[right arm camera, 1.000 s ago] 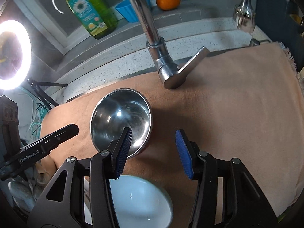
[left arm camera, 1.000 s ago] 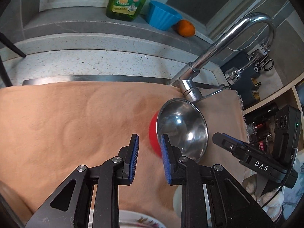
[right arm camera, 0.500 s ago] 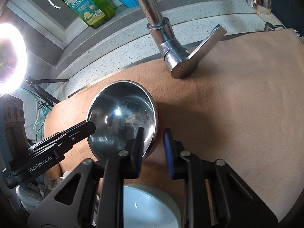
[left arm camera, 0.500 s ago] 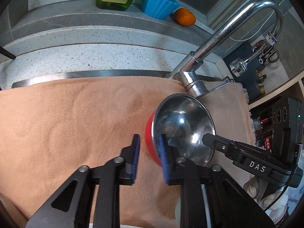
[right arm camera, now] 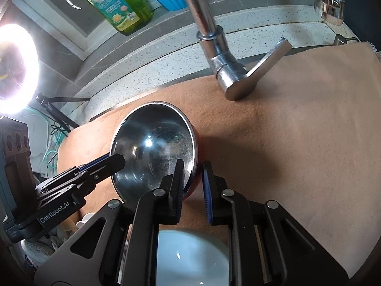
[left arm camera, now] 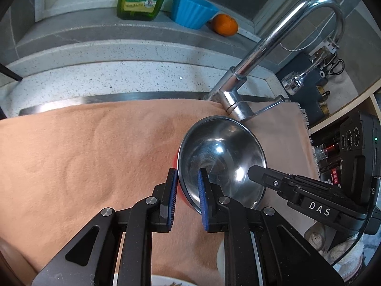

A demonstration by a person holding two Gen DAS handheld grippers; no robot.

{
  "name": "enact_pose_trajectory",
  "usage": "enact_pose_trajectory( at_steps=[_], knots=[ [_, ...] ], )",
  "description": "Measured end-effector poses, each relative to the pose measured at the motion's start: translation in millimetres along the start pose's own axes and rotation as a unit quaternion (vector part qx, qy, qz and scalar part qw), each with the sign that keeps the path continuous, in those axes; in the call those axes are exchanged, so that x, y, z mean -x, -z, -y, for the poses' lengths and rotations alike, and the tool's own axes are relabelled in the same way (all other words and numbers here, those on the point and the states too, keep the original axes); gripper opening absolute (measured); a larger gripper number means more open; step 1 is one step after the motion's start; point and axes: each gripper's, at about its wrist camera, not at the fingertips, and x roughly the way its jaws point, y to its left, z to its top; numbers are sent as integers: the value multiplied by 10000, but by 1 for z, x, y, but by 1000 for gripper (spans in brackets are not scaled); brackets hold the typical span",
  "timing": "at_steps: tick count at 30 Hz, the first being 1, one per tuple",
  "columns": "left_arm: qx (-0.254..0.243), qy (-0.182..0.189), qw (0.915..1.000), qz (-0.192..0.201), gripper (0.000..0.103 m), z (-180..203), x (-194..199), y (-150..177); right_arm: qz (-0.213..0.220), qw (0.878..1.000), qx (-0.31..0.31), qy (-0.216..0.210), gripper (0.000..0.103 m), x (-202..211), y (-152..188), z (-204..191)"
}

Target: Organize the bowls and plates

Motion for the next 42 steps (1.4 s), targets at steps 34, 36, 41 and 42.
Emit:
enact_pose_trajectory(
  at_steps=[34,36,41,42],
  knots=[
    [1126,-447,9840,1303,15,-123,187,114,-294,9748,1894,-1137,16,20,91,-212],
    [1222,-505,9823,1326,15,-132,193,122,-347,9722,1999,-1167,16,16,95,-223],
    [1448,-688,9773,1387,15,-154,207,136,-453,9638,2324,-1226,16,3,105,-254],
    [1498,-718,9762,1391,15,-157,209,139,-473,9625,2377,-1222,16,1,107,-259]
  ],
)
